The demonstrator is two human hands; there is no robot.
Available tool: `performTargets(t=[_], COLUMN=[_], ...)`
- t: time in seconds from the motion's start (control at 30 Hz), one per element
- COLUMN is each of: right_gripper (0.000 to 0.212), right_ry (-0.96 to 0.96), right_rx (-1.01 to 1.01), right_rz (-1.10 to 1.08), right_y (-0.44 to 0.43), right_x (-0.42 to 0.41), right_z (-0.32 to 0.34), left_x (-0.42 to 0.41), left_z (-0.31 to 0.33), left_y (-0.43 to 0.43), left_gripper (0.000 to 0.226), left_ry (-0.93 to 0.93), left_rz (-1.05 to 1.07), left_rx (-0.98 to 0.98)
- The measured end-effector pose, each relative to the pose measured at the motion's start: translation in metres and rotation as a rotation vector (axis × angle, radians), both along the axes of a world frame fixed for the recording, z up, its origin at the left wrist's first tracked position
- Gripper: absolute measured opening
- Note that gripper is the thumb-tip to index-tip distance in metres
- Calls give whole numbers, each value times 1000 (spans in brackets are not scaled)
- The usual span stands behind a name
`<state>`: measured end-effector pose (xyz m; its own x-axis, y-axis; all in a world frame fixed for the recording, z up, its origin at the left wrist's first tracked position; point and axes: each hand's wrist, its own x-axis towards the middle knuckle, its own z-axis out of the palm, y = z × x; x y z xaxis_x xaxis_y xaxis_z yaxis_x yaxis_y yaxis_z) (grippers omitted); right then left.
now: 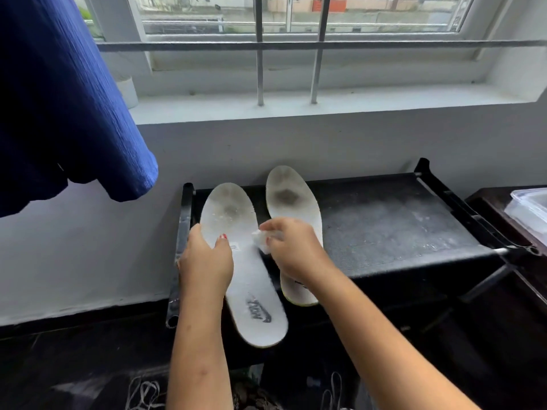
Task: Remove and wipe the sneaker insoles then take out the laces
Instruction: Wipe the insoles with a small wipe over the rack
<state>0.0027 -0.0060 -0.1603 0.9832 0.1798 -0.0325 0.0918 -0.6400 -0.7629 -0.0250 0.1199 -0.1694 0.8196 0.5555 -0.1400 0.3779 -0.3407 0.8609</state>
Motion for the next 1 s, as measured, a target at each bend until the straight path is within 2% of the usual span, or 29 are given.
performTargets(t=[0.07, 0.13, 0.37, 0.5, 0.6, 0.7, 0.8, 0.9, 1.0], right_gripper=[37, 34, 33, 35, 34, 29, 28, 28, 29], right_ry=[4, -9, -38, -45, -88, 27, 51, 32, 7], right_rx=[4, 11, -17, 199, 358, 479, 521, 500, 388], right_rz=[-43, -62, -51, -130, -206, -185, -174, -171, -114], right_y=[4, 4, -7, -10, -7, -3, 0, -3, -7], right_x=[-5, -10, -21, -30, -35, -40, -38, -35, -30], right_z=[-4, -3, -2, 15, 19, 13, 11, 15, 19], left_x=[0, 0, -21, -45, -53, -54, -48, -39, -28], left_z=[-3, -3, 9, 19, 20, 21, 18, 8, -5], left_y=[0, -2, -3, 2, 0, -6, -8, -8, -4], left_gripper=[40, 27, 22, 24, 25, 36, 52, 59, 63], left_ry=[-24, -61, -53, -106, -159, -226, -251, -304, -322], left_rz=[28, 10, 21, 31, 20, 17, -67, -120, -153], left_rx=[-169, -303, -457, -561, -750, -971, -1209, -1291, -1347])
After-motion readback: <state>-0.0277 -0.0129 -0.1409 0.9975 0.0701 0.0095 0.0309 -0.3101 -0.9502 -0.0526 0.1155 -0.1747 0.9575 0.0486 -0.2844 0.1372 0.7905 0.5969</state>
